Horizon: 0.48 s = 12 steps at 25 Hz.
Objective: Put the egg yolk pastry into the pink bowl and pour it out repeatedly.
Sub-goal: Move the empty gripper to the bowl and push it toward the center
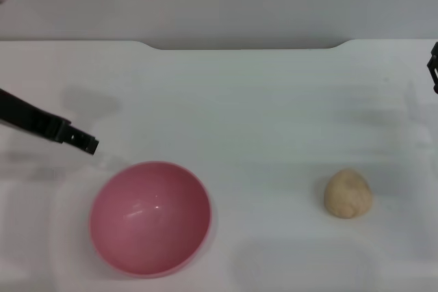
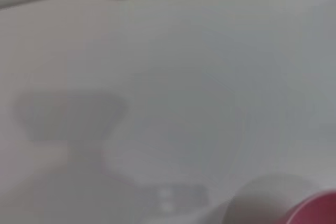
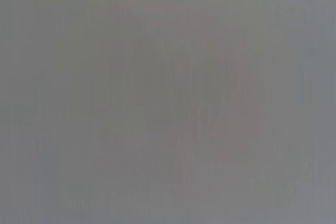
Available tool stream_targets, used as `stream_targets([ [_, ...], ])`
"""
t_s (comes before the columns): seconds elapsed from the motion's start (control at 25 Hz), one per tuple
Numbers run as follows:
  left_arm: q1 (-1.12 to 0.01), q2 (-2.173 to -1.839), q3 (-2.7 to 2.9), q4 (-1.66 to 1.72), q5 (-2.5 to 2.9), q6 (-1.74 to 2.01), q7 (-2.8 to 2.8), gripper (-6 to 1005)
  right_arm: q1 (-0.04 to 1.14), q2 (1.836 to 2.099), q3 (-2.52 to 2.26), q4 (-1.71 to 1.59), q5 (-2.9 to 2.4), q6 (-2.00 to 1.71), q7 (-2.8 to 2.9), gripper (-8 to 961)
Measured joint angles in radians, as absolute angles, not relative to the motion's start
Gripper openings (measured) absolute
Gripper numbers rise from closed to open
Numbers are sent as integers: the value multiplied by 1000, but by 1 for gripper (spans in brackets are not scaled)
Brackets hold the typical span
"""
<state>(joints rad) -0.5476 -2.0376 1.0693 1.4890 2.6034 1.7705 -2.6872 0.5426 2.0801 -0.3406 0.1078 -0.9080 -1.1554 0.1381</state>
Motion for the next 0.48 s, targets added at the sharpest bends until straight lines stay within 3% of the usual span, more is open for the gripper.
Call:
stream_targets([
  [0.04,-553,-2051,1074,1494,2653,1785,-2692,796,544,2080,-341,107,-907,-1155,138,567],
  [0.48,-552,-2056,1101,1463,2668,1823,-2708,797,548,2079,-341,106,-908,-1153,138,568],
])
